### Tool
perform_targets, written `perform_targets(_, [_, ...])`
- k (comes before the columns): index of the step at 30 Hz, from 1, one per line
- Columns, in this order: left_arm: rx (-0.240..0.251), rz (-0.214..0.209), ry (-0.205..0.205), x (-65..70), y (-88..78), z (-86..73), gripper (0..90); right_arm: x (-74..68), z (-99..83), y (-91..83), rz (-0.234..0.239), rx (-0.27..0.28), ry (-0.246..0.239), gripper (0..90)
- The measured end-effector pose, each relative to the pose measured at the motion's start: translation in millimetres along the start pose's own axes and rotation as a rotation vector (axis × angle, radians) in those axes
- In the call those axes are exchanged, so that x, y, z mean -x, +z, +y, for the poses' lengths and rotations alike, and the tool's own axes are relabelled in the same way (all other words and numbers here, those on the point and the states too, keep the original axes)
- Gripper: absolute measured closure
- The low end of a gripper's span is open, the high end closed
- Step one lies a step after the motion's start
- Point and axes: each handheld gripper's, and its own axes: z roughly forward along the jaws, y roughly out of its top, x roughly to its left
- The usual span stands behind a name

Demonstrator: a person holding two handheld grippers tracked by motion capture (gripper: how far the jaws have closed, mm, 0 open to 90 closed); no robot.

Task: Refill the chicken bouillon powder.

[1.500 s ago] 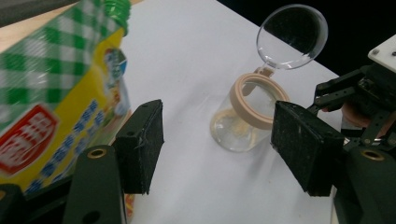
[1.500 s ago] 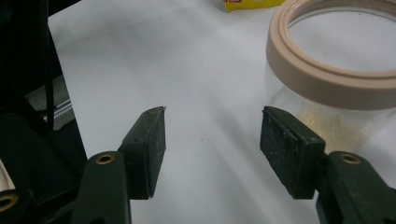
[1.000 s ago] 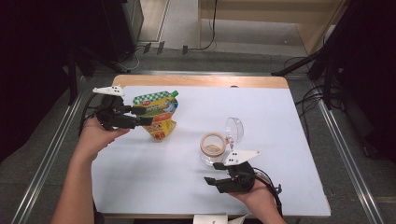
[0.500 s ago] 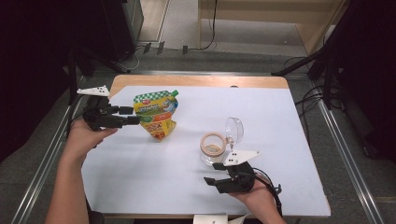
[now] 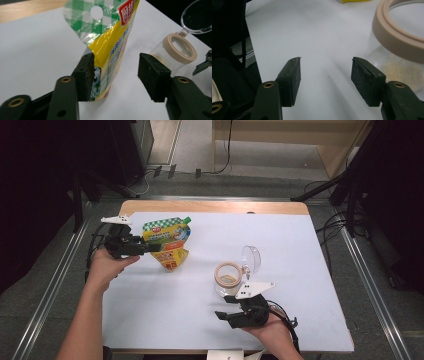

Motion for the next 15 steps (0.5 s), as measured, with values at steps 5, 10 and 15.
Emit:
perform_targets(5, [0.006,-0.011,-0.011,0.1,12.4,0.8,54.1,-6.6,5.4,9.4,0.029,0.002,-0.011,41.9])
perform_targets(10, [0.007,-0.016,-0.014,-2.1,21.5,0.6,66.0,-12.9,13.6,21.2,0.052,0.003,-0.030,41.7])
perform_targets(15, [0.021,0.012,-0.001,0.7,25.9,-0.7,75.2,-16.3,29.1,29.3,0.052,0.043,-0.027,41.1])
